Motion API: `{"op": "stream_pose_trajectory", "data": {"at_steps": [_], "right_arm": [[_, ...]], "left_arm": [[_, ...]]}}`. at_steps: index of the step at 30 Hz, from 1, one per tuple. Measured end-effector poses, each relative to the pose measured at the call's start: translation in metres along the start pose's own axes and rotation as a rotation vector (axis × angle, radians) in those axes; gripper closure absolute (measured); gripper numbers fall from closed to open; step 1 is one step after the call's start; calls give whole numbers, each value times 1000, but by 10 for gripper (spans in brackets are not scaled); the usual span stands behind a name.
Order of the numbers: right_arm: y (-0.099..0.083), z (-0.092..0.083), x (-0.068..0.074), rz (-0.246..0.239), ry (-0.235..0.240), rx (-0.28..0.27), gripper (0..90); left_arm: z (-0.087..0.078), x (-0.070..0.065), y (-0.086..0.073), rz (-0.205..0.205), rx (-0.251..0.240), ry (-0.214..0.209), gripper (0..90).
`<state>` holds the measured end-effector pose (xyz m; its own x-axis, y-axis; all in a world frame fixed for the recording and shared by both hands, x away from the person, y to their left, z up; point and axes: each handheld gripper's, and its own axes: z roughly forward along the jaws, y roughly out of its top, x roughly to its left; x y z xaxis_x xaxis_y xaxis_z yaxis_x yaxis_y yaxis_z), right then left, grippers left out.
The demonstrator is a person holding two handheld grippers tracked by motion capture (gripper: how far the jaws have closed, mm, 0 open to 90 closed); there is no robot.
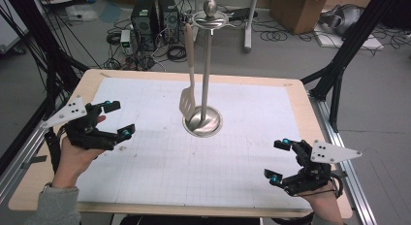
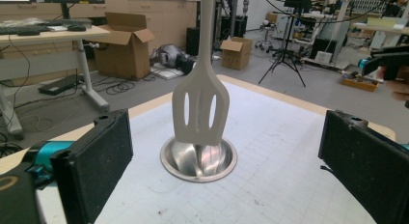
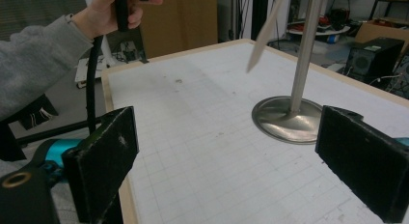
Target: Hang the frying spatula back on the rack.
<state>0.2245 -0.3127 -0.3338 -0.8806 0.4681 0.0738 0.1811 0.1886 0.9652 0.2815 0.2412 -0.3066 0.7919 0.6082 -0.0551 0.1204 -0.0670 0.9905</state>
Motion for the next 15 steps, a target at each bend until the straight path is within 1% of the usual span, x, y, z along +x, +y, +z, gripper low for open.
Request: {"op": "stream_pose_trajectory", "data": {"at_steps": [2, 4, 6, 7, 11, 12, 15], "right_arm": [[0, -1, -1, 1, -3, -6, 69], [0, -1, -1, 4, -3, -8, 70], [1, -2, -2, -1, -4, -22, 70], [1, -3, -2, 0, -6, -30, 70], [3, -7, -3, 7, -11, -54, 70], [3, -7, -3, 1, -14, -66, 69], [4, -11, -4, 10, -14, -75, 70]], "left_arm": [[-4, -1, -1, 1, -13, -5, 55], [-8, -3, -2, 0, -14, -8, 55], [-11, -4, -4, -5, -15, -11, 55], [-13, -4, -4, -9, -11, 0, 55], [-17, -5, -10, -7, -1, 9, 55], [-18, -5, -11, -7, -1, 7, 55], [-21, -7, -15, -8, -10, 3, 55]]}}
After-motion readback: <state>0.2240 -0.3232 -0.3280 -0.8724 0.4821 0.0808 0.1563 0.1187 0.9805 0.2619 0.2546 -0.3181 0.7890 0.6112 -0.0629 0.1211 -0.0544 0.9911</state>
